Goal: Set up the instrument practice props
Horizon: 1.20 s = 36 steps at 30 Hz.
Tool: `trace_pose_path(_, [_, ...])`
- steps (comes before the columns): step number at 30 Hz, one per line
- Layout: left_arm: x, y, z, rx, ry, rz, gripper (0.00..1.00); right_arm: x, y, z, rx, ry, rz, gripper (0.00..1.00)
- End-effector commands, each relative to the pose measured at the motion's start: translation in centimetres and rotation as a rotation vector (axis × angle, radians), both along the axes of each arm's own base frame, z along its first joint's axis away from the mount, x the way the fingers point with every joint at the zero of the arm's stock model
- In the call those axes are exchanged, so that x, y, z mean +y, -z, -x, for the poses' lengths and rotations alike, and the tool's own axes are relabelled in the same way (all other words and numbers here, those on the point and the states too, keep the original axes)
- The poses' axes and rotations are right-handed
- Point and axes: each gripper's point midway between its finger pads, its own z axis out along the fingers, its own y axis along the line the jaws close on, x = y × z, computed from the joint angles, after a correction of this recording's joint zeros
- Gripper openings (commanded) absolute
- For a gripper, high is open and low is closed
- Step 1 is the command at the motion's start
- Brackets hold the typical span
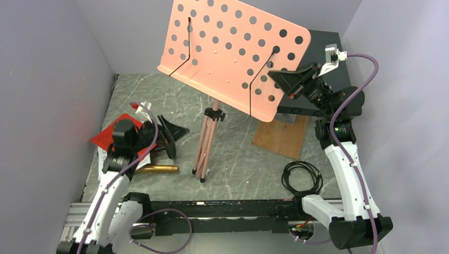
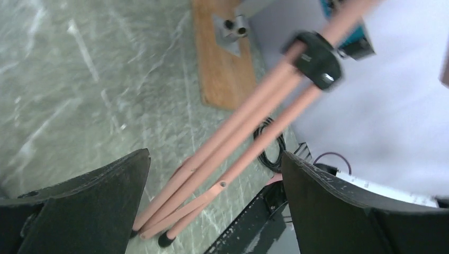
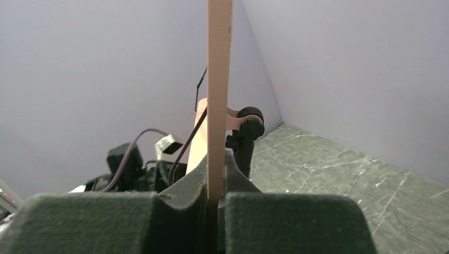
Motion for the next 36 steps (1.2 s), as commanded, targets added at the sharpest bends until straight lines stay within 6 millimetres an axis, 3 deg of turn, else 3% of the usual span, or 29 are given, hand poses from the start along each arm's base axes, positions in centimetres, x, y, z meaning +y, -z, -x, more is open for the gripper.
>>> trace_pose_path(1, [-1.7,-9.7,2.2,-0.57,0.021,0.112,0.99,0.3,-3.8,3.4,-0.406,-0.001,0.125,0.0])
trace_pose_path(5, [-2.9,-10.5,0.5,-0.646,-0.014,0.138,0.95,0.4,-3.9,3.6,-0.403,-0.009,0.117,0.0])
trace_pose_path(12, [-10.6,-12.3,-1.0,-0.762,0.059,0.015,0.89,0.6,-4.4,4.0,-0.402,-0.02,0.107,0.0])
trace_pose_path(17, [-13.2,-12.4,-2.9,-0.789,-0.049,-0.07,0.79,0.7,-4.9,4.3,-0.405,-0.024,0.103,0.0])
trace_pose_path(23, [-13.6,-13.1,-4.5,-0.774,-0.16,-0.085,0.77,0.8,-4.9,4.5,-0.405,-0.021,0.113,0.0])
trace_pose_path(29, [-13.6,-13.7,-5.7,-0.698,-0.186,-0.147,0.88,1.1,-5.0,4.8,-0.411,-0.014,0.118,0.0])
trace_pose_path(36, [-13.6,-13.8,-4.7,-0.626,-0.135,-0.149,0.98,1.5,-5.5,5.1,-0.419,-0.022,0.13,0.0])
